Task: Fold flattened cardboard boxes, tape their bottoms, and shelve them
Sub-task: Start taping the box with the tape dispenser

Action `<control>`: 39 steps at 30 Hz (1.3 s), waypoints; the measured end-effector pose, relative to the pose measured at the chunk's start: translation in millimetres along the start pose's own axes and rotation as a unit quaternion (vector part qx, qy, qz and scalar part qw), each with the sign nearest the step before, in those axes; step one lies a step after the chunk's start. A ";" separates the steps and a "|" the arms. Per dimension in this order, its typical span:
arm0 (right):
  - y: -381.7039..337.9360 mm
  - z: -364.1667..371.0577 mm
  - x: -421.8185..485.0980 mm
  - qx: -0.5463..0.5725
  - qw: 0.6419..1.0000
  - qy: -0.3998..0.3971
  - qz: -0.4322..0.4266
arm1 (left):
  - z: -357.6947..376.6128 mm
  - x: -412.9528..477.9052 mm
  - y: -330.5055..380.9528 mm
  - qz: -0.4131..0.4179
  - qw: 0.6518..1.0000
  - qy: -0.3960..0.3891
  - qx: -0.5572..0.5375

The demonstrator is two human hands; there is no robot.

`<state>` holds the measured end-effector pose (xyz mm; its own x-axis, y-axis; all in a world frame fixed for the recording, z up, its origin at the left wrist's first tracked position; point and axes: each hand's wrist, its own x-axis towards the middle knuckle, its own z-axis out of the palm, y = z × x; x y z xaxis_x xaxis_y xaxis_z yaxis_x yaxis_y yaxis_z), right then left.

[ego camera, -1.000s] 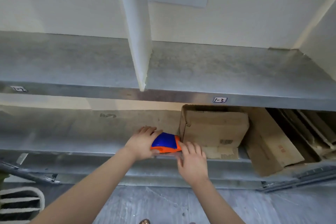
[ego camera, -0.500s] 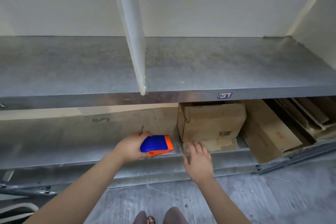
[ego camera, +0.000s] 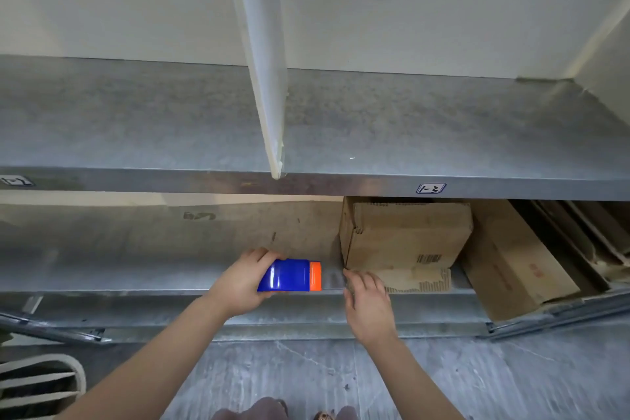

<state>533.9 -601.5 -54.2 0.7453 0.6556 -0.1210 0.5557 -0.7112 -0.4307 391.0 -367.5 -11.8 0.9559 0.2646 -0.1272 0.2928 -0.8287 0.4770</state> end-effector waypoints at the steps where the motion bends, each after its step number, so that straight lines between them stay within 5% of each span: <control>1: 0.8 0.4 1.4 -0.001 1.000 0.003 -0.006 | -1.7 -4.8 -0.6 0.004 1.000 0.010 0.007; 8: -21.7 -2.5 18.5 0.150 0.987 -0.059 -0.010 | -24.9 -26.0 1.6 0.065 0.997 0.039 0.028; 16: -42.1 -33.4 13.0 0.410 0.907 -0.079 0.051 | -50.7 -25.7 29.7 0.105 0.989 0.102 0.013; 22: -31.8 -62.4 5.5 0.389 0.919 -0.047 0.047 | -59.6 -19.6 47.3 0.123 0.986 0.110 0.003; 27: -23.4 -79.3 2.6 0.287 0.954 0.074 0.046 | -64.2 -11.0 56.5 0.141 0.985 0.101 0.001; 34: -20.4 -111.7 -3.9 0.255 0.947 0.177 0.081 | -77.4 4.0 69.5 0.147 0.986 0.077 -0.022; 39: 24.3 -162.3 4.8 0.261 0.923 0.220 0.180 | -114.6 18.4 76.6 0.102 0.991 0.084 -0.026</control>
<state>610.8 -656.8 79.9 0.9882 0.1523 -0.0146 0.0755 -0.5684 -0.8193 428.7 -369.6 122.1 0.9769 0.1755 0.1217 0.0873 -0.8483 0.5223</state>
